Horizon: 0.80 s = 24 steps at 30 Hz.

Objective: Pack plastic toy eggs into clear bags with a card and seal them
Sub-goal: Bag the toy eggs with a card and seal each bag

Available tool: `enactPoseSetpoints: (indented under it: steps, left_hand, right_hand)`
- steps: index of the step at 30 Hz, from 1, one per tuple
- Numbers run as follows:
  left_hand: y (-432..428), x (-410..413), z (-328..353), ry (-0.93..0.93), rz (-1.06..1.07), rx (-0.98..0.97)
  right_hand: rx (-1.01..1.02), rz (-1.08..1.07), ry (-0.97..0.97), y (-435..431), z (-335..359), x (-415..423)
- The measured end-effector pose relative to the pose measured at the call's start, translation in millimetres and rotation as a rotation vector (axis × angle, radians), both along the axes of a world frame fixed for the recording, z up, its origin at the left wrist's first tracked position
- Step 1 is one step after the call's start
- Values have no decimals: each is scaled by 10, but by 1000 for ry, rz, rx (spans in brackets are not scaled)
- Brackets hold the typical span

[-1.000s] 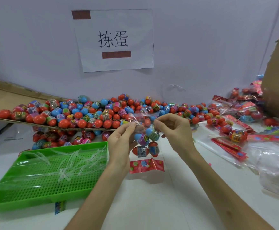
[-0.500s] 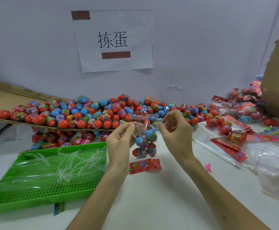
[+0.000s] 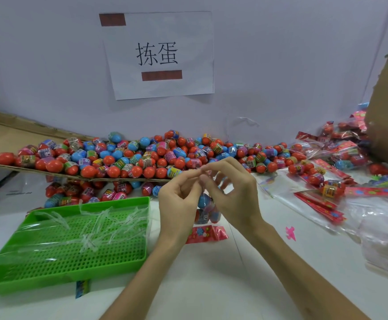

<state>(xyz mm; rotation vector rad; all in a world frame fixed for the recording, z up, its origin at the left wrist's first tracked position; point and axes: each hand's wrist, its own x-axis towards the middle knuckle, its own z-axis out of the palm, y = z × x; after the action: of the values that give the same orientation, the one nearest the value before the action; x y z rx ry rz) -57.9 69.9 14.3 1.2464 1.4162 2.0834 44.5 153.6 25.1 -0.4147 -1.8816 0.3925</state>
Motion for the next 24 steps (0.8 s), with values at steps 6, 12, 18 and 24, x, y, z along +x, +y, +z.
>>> enactPoseSetpoints:
  steps: [6, 12, 18, 24]
  left_hand:
    - [-1, 0, -17, 184, 88, -36]
    - [27, -58, -73, 272, 141, -62]
    - [28, -51, -68, 248, 124, -48]
    - [21, -51, -46, 231, 119, -38]
  right_hand:
    - [29, 12, -1, 36, 36, 46]
    - [-1, 75, -76, 61, 69, 85]
    - [-102, 75, -129, 127, 104, 126]
    - [-99, 103, -122, 114, 90, 126]
